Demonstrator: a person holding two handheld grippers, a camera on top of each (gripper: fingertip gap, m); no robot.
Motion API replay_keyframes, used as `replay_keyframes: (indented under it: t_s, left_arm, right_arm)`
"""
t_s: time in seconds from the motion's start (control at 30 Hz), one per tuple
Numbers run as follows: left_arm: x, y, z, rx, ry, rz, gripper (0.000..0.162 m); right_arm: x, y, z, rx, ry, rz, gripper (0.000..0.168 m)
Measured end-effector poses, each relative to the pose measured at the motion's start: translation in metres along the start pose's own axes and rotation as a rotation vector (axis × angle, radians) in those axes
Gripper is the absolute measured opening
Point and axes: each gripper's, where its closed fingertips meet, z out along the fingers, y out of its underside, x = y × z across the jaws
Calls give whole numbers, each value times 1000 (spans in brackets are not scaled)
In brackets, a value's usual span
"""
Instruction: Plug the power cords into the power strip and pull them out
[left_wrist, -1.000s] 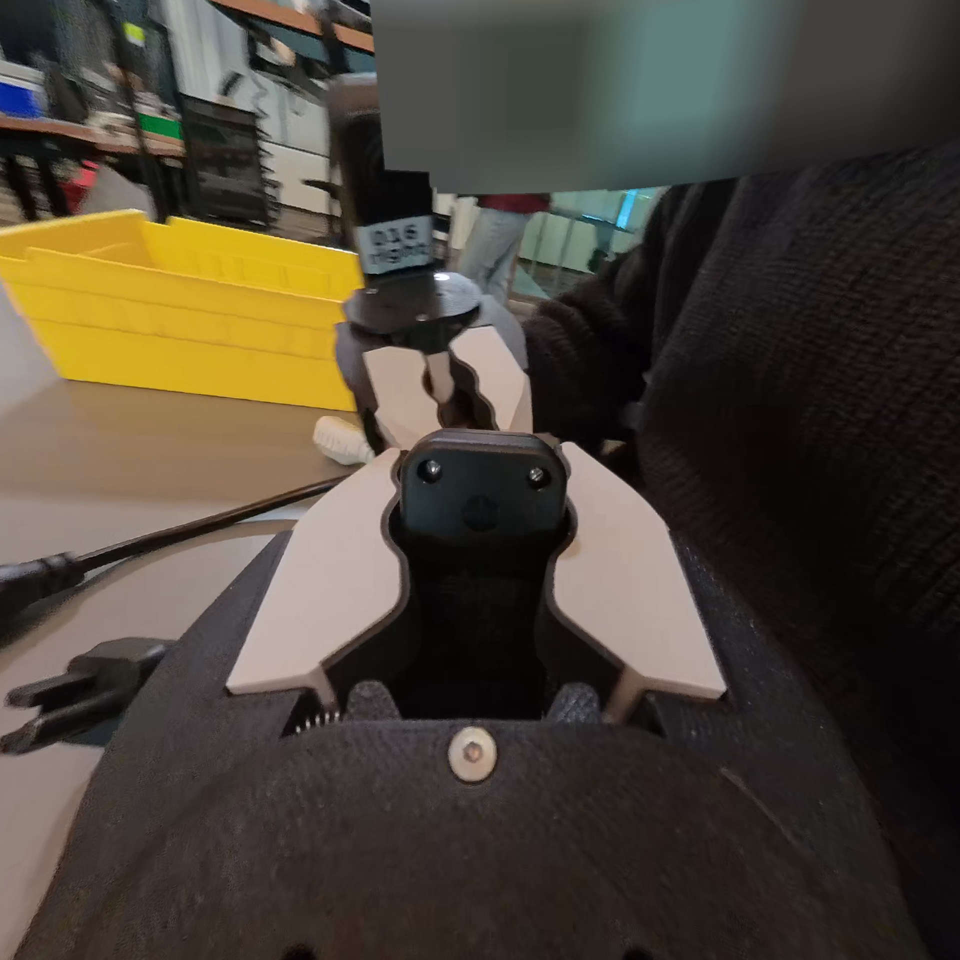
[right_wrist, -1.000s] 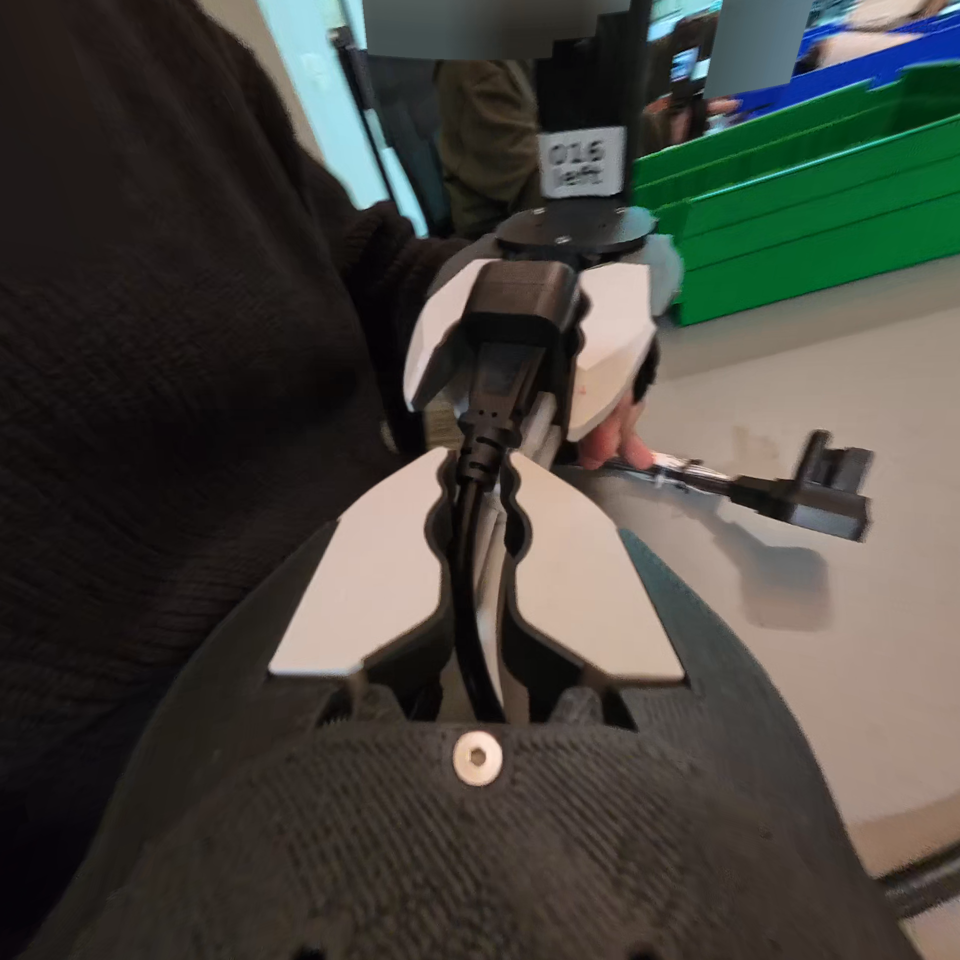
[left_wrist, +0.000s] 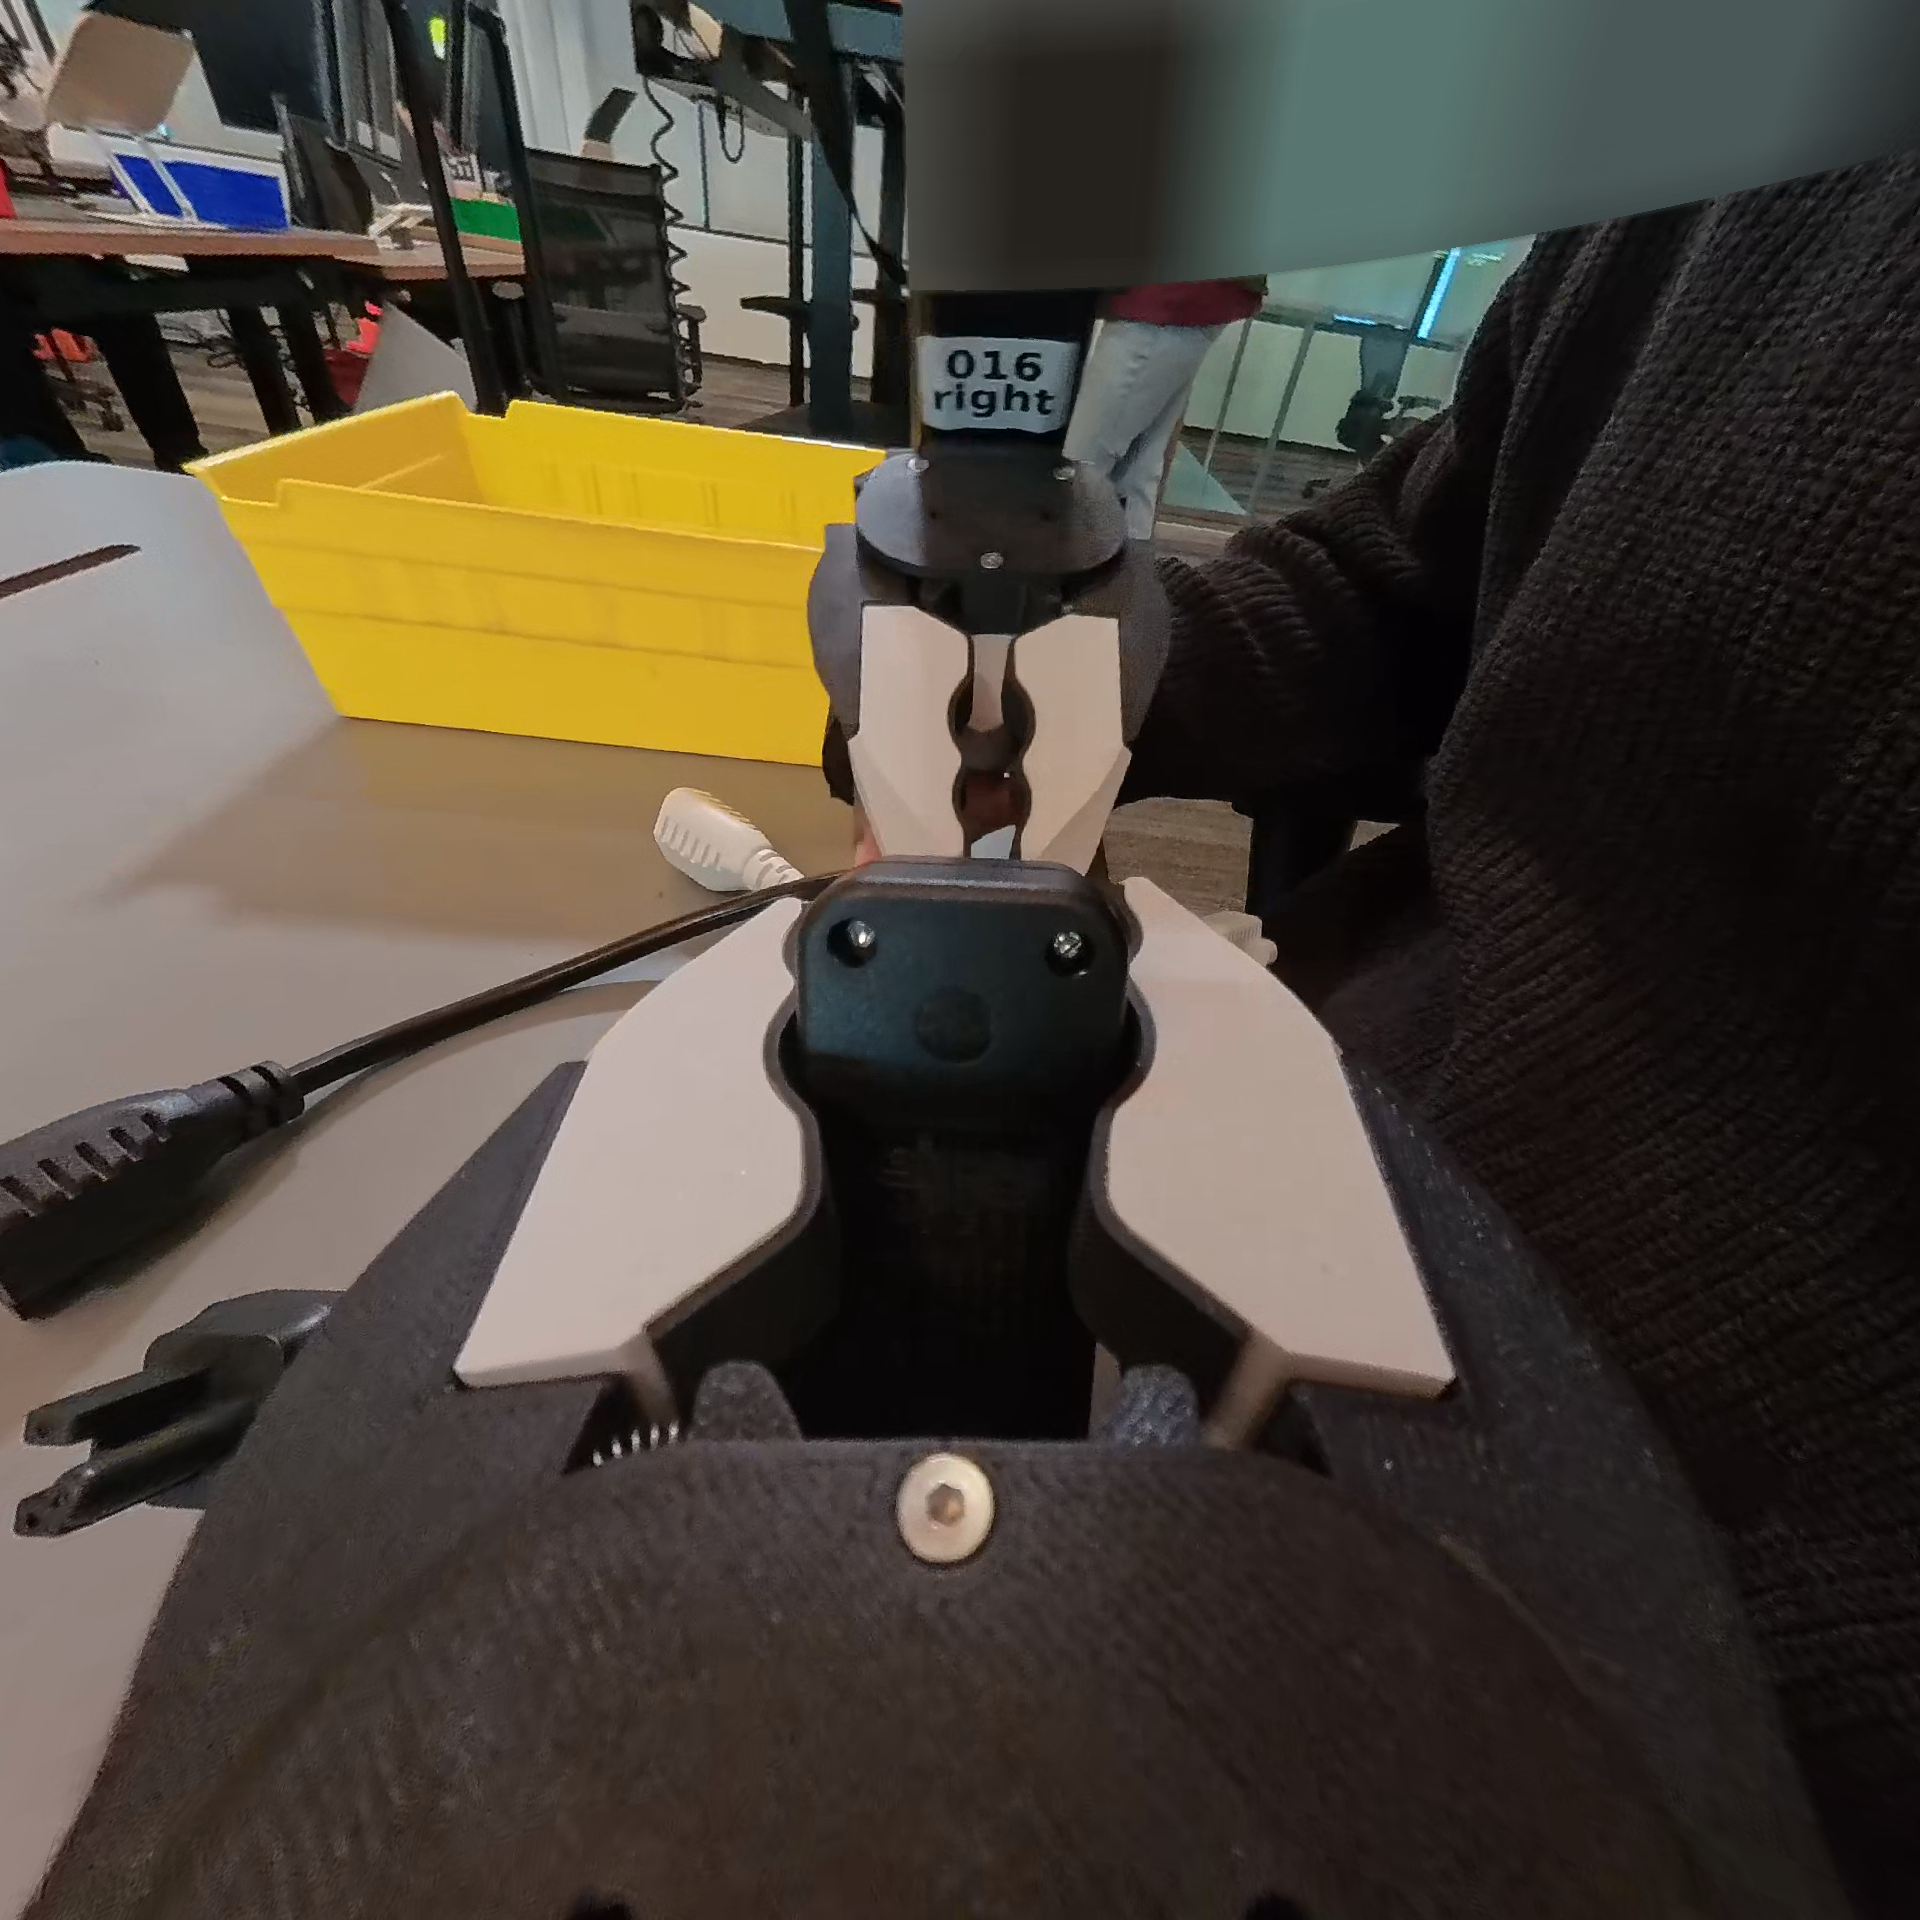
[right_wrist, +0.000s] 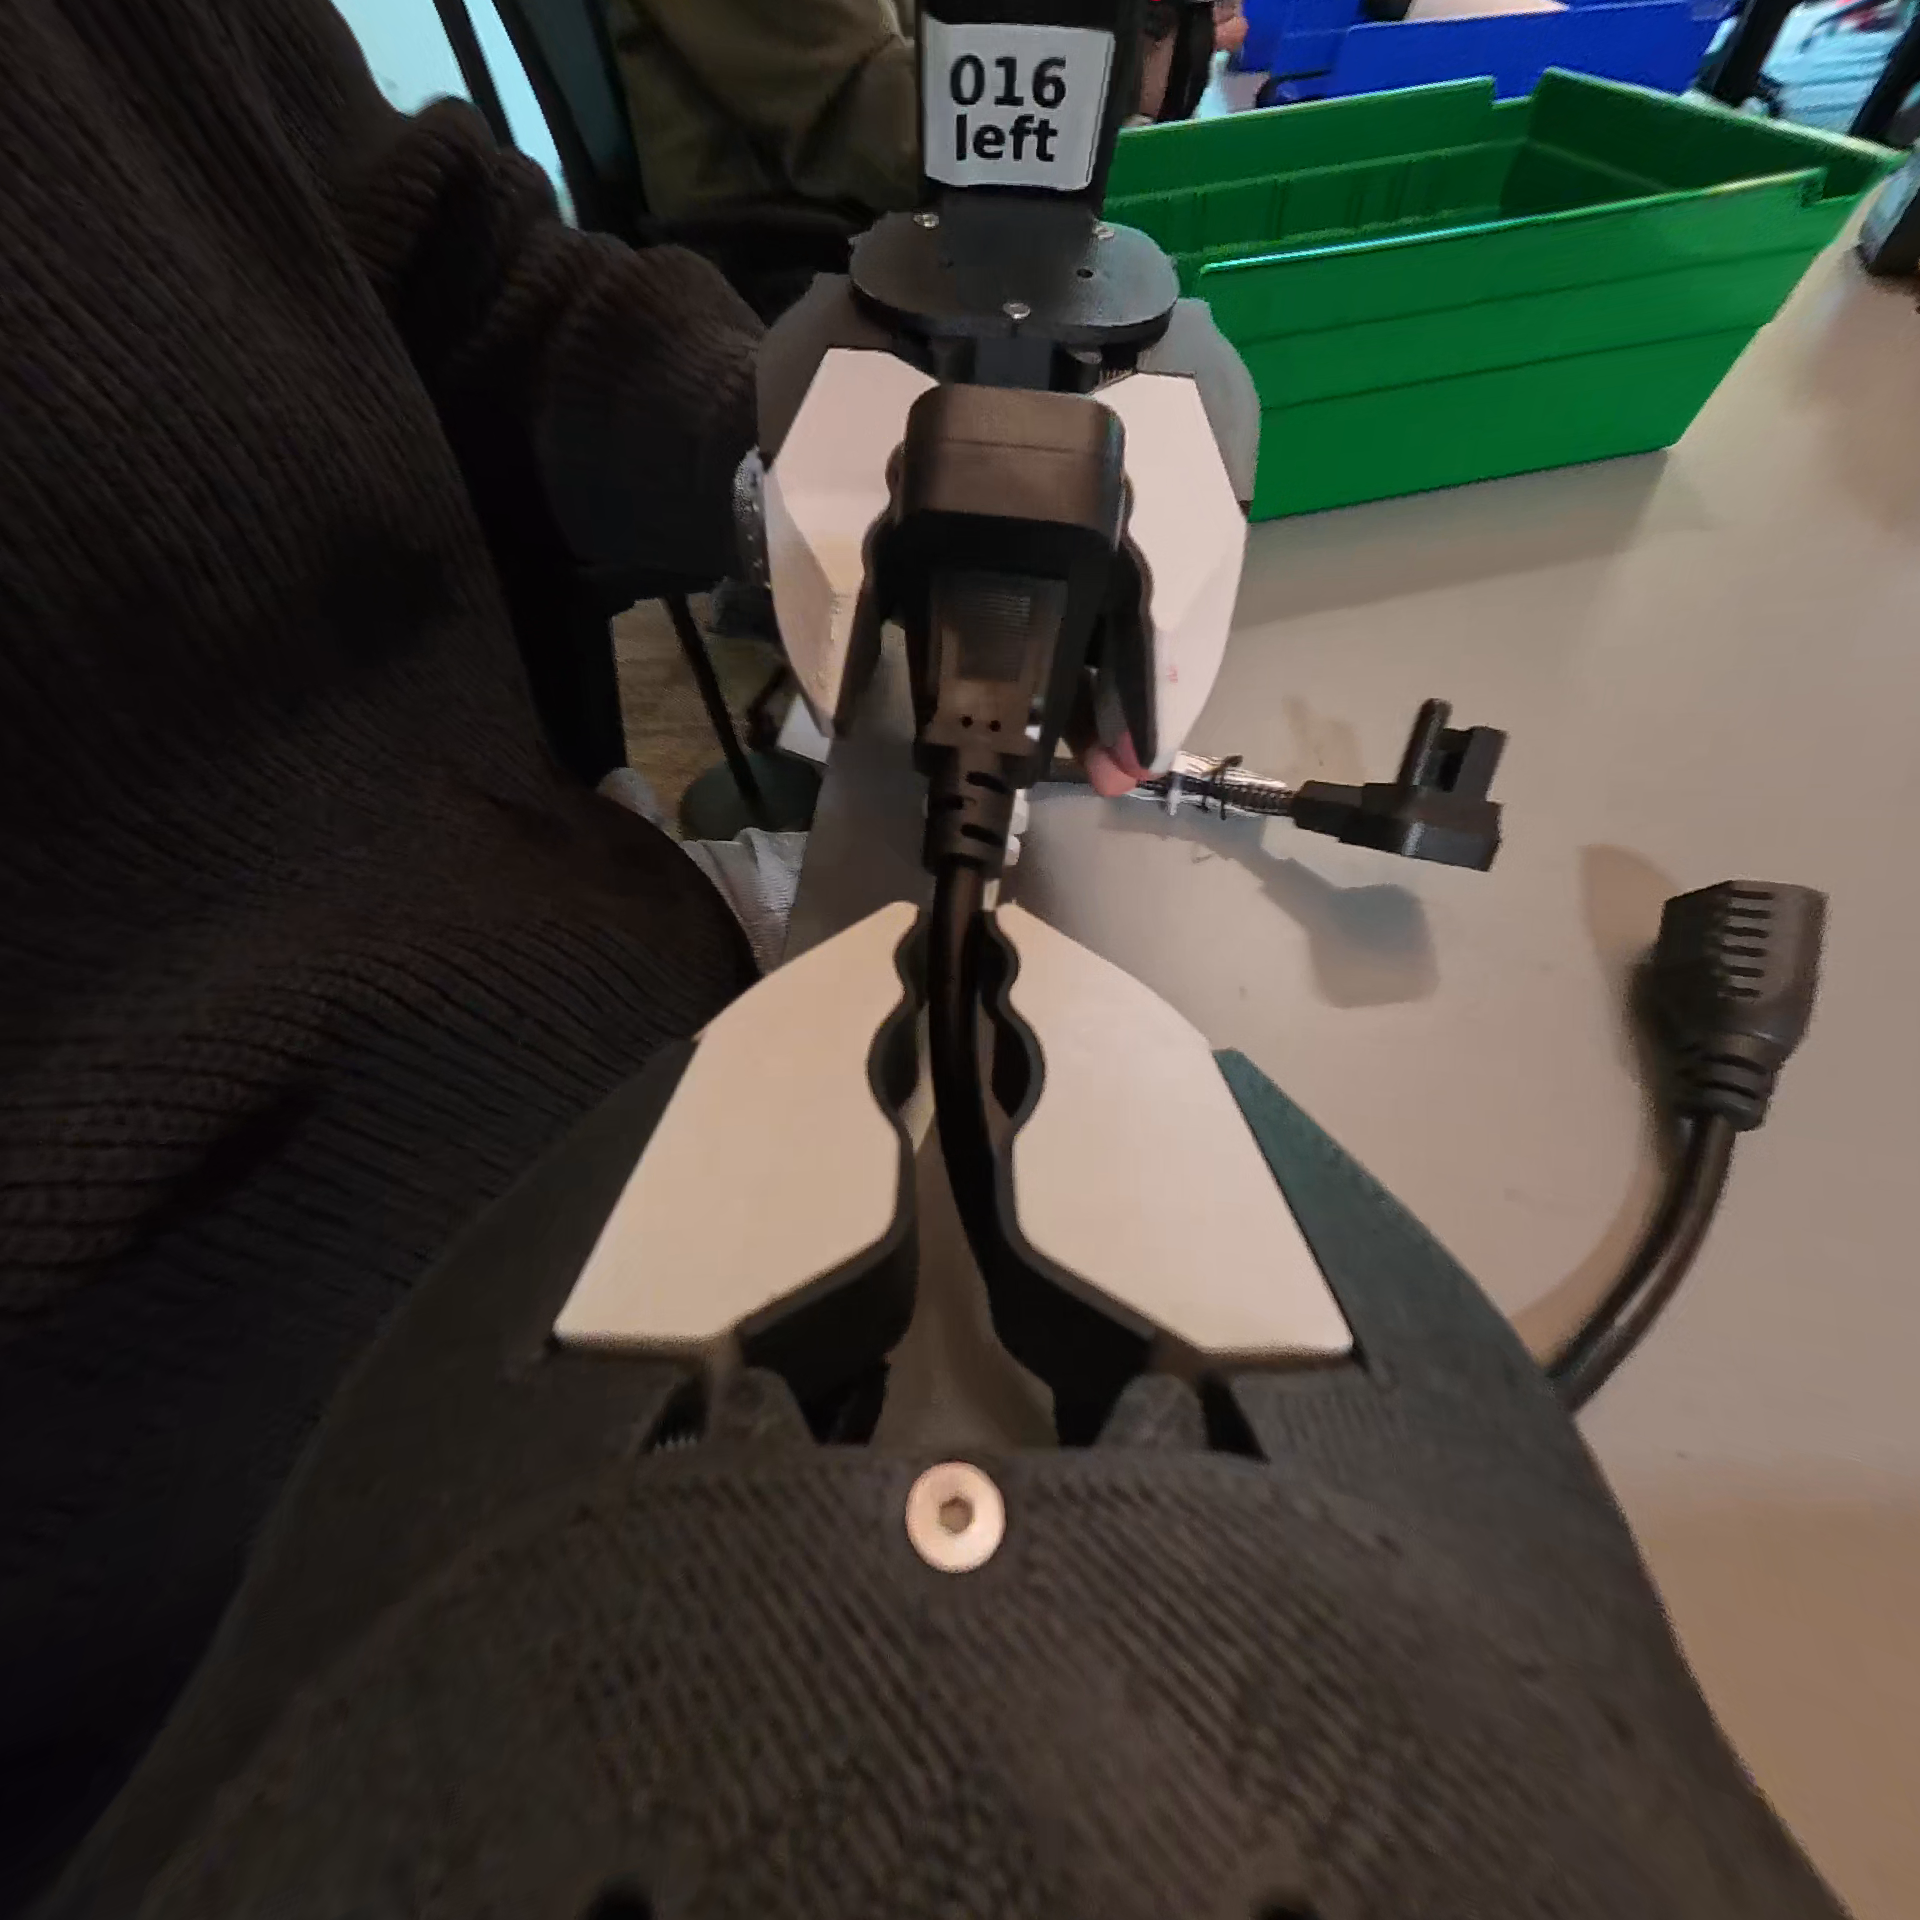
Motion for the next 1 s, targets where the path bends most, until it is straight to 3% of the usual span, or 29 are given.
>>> replay_keyframes:
  t_s: [0.27, 0.4, 0.57, 1.0]
  left_arm:
    - [4, 6, -3, -29, 12, -33, 55]
    - [2, -11, -11, 81, 38, -65, 54]
    - [1, -18, -12, 124, 62, -177, 53]
    - [-9, -18, -9, 132, 7, -216, 53]
  right_arm:
    - [13, 9, 6, -71, 102, 72, 11]
    - [-5, -12, 2, -17, 55, -7, 9]
    - [6, -18, -4, 64, 66, 91, 9]
    - [14, -14, -5, 64, 84, 184, 10]
